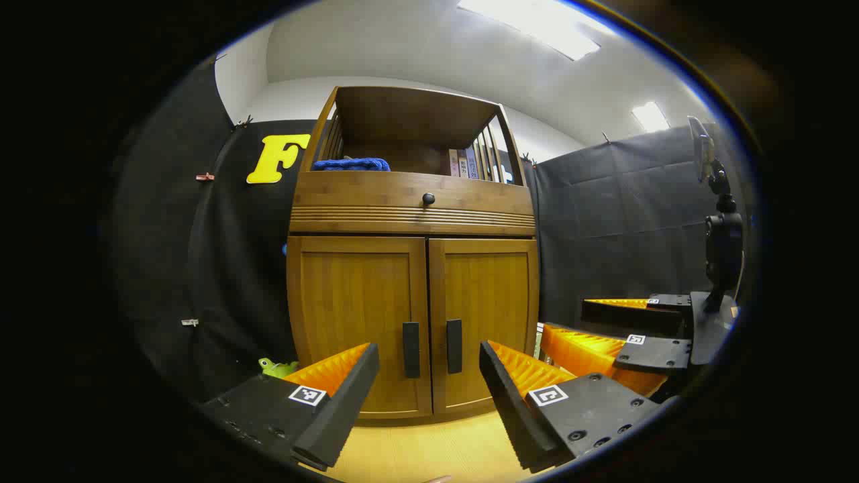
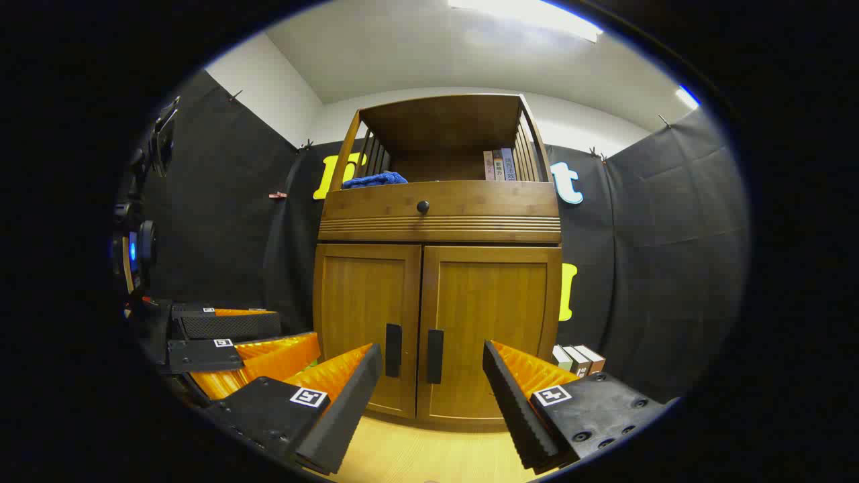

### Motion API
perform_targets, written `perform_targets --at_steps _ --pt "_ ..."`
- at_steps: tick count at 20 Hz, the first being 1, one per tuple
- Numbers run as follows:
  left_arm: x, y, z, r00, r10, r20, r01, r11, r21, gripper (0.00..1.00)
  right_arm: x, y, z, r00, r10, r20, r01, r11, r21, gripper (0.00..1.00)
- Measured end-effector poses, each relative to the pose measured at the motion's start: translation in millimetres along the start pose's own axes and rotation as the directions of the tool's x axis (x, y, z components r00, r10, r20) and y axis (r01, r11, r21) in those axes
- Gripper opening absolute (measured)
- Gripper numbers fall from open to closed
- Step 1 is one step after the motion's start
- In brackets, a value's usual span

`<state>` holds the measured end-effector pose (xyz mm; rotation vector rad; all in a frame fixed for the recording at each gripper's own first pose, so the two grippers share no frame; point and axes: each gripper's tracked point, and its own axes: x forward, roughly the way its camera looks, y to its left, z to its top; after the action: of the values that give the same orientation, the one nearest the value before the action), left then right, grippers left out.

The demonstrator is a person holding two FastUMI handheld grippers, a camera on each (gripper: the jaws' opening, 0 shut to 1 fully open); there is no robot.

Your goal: Open the right door of the double-door shoe cabinet with the right hand, and open the left door with the left hand.

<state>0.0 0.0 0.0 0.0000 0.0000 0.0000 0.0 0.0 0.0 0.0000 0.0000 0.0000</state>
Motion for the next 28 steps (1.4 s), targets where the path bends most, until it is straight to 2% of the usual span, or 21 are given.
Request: perform_targets --at_steps 19,23,26,28 --pt "-5 7 3 1.0 -0.011 0.009 0.011 1.0 0.009 0.94 6 7 1 1.0 0.016 0.019 -0.016 1.0 -0.021 0.96" --pt "-8 10 8 1.0 -0.011 0.022 0.011 1.0 -0.001 0.94 7 8 0 1.0 0.011 0.017 -0.011 1.0 -0.019 0.93" --pt "-10 12 7 1.0 -0.009 0.023 0.009 1.0 0.0 0.92 8 9 -1 1.0 0.01 0.013 -0.009 1.0 -0.02 0.93" --pt "-13 12 3 1.0 -0.013 0.016 0.013 1.0 0.007 0.94 9 11 -3 1.0 0.01 0.012 -0.01 1.0 -0.018 0.93"
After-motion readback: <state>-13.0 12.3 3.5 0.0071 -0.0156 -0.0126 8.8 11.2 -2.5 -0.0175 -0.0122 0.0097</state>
